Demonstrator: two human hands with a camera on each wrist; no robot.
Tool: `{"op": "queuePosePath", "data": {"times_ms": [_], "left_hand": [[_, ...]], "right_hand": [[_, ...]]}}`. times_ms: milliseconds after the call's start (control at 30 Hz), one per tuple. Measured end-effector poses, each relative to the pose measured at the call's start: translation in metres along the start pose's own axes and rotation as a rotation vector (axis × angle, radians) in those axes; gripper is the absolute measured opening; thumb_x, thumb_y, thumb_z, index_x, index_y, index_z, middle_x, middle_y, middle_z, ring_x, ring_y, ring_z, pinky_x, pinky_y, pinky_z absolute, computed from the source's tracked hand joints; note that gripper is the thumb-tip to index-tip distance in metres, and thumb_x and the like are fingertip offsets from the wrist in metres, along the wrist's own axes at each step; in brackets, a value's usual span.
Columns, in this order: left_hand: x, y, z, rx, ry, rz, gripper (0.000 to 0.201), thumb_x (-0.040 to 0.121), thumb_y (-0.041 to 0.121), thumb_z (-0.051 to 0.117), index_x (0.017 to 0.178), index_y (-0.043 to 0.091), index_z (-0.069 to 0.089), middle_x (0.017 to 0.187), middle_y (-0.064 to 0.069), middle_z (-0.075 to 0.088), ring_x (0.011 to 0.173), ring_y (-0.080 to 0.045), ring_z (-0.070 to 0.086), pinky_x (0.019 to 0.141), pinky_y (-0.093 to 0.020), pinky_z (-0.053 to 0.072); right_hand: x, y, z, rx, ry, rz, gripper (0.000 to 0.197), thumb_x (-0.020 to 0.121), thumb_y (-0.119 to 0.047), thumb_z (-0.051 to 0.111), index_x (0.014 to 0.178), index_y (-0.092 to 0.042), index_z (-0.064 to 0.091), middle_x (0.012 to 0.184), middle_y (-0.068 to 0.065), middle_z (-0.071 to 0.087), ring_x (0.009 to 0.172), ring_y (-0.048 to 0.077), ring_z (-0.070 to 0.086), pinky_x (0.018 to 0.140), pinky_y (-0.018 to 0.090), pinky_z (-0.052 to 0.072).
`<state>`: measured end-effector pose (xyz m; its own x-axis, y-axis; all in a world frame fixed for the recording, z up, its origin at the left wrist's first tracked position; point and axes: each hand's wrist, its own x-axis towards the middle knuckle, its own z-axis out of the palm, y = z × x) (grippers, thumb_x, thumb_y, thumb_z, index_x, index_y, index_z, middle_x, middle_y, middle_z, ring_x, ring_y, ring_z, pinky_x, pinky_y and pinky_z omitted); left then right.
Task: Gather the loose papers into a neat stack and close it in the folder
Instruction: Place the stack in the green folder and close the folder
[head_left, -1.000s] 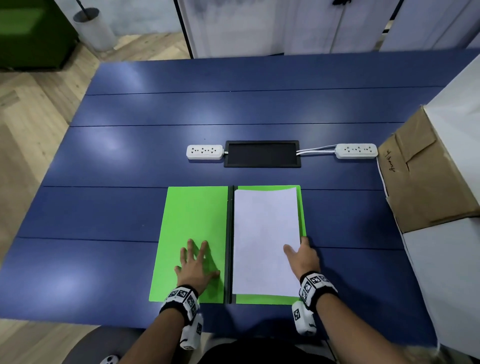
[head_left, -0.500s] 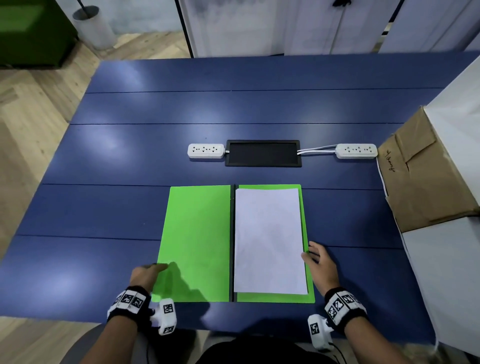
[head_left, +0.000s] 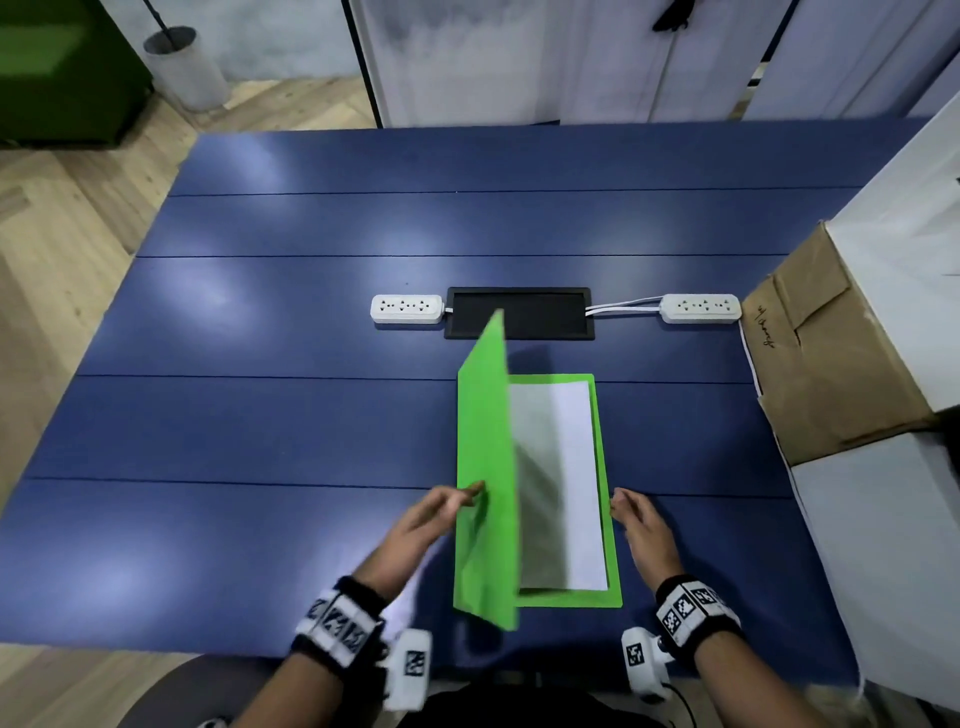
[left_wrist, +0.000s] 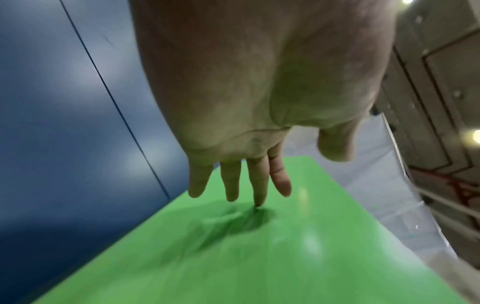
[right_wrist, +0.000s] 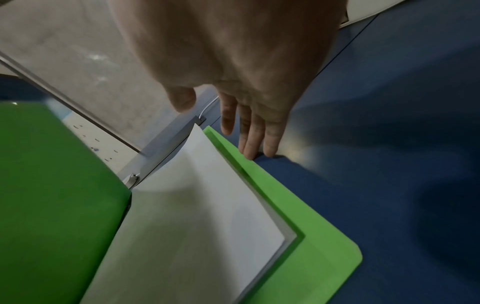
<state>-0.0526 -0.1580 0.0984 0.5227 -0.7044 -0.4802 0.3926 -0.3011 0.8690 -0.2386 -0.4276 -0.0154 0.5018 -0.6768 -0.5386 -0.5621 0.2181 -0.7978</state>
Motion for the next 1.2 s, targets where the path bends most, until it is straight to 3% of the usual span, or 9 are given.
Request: {"op": "queuePosePath", "data": {"times_ms": [100,167,300,400,567,767,933,1067,1200], "left_hand": [[0.043,-0.019,0.039,0.090,-0.048,-0.107,0.027,0.102,0.020,0.053,0.122,0.005,0.062,0.147,0.004,0.052,0.140,-0.013,0.044,0.099,-0.004,0.038],[0.064,-0.038,0.052,0.184,-0.102,-0.194,0.017,0.100,0.023,0.057,0.115,0.023,0.064,0.156,0.004,0.040,0.142,-0.013,0.037,0.102,-0.010,0.037],[0.081,-0.064,0.067,0.398,-0.171,-0.208,0.020,0.096,0.027,0.058,0.107,0.043,0.060,0.159,0.011,0.033,0.149,-0.012,0.018,0.123,-0.039,0.020],[0.082,-0.074,0.063,0.403,0.145,-0.115,0.039,0.083,-0.001,0.065,0.111,0.026,0.062,0.128,0.004,0.060,0.125,-0.020,0.054,0.098,-0.015,0.045],[0.086,-0.093,0.039,0.220,0.600,-0.330,0.047,0.057,0.024,0.086,0.097,0.008,0.067,0.096,-0.006,0.072,0.092,-0.026,0.069,0.088,-0.042,0.058],[0.100,-0.106,0.036,0.237,0.618,-0.523,0.061,0.049,0.046,0.082,0.093,0.004,0.075,0.100,-0.015,0.075,0.094,-0.033,0.070,0.085,-0.040,0.059],[0.097,-0.087,0.035,0.322,0.659,-0.470,0.061,0.064,0.022,0.090,0.111,-0.001,0.059,0.109,-0.018,0.070,0.101,-0.035,0.067,0.087,-0.036,0.055],[0.078,-0.075,-0.009,0.375,0.736,-0.414,0.059,0.068,0.017,0.089,0.113,0.004,0.053,0.108,-0.017,0.069,0.102,-0.036,0.065,0.089,-0.039,0.052],[0.055,-0.070,-0.104,0.419,0.854,-0.406,0.059,0.072,0.014,0.086,0.116,0.001,0.050,0.112,-0.024,0.066,0.103,-0.040,0.064,0.089,-0.043,0.052]], "right_hand": [[0.011,0.024,-0.005,-0.002,0.005,0.020,0.067,0.065,-0.096,0.047,0.102,-0.044,0.067,0.121,-0.003,0.071,0.115,0.020,0.066,0.108,0.046,0.046],[0.019,0.039,-0.007,0.006,0.000,0.028,0.069,0.067,-0.096,0.046,0.105,-0.043,0.066,0.122,-0.004,0.071,0.116,0.019,0.066,0.108,0.047,0.046],[-0.011,0.000,-0.004,-0.117,-0.025,0.002,0.029,0.097,-0.048,0.059,0.116,-0.027,0.064,0.122,-0.002,0.068,0.114,0.018,0.063,0.108,0.045,0.046],[-0.017,-0.007,0.000,-0.157,-0.038,-0.008,0.034,0.098,-0.018,0.063,0.130,-0.010,0.059,0.126,0.006,0.064,0.114,0.017,0.061,0.099,0.030,0.046],[-0.017,0.001,0.002,-0.210,-0.058,-0.031,0.040,0.095,-0.020,0.067,0.134,-0.015,0.057,0.131,0.005,0.063,0.124,0.022,0.059,0.105,0.040,0.048],[-0.013,0.004,0.003,-0.178,-0.068,-0.046,0.043,0.093,-0.015,0.069,0.134,-0.014,0.056,0.127,0.000,0.061,0.121,0.021,0.059,0.099,0.032,0.045],[-0.010,0.002,0.011,-0.163,-0.139,-0.046,0.040,0.092,-0.013,0.070,0.129,-0.019,0.057,0.130,0.003,0.063,0.121,0.022,0.061,0.101,0.034,0.047],[-0.007,-0.005,0.022,-0.471,-0.133,-0.222,0.037,0.091,-0.014,0.070,0.127,-0.016,0.061,0.126,-0.001,0.064,0.119,0.024,0.062,0.098,0.031,0.046],[-0.002,-0.020,0.032,-0.847,-0.161,-0.333,0.046,0.094,-0.034,0.063,0.139,-0.027,0.055,0.153,-0.003,0.042,0.141,0.020,0.039,0.113,0.035,0.038]]}}
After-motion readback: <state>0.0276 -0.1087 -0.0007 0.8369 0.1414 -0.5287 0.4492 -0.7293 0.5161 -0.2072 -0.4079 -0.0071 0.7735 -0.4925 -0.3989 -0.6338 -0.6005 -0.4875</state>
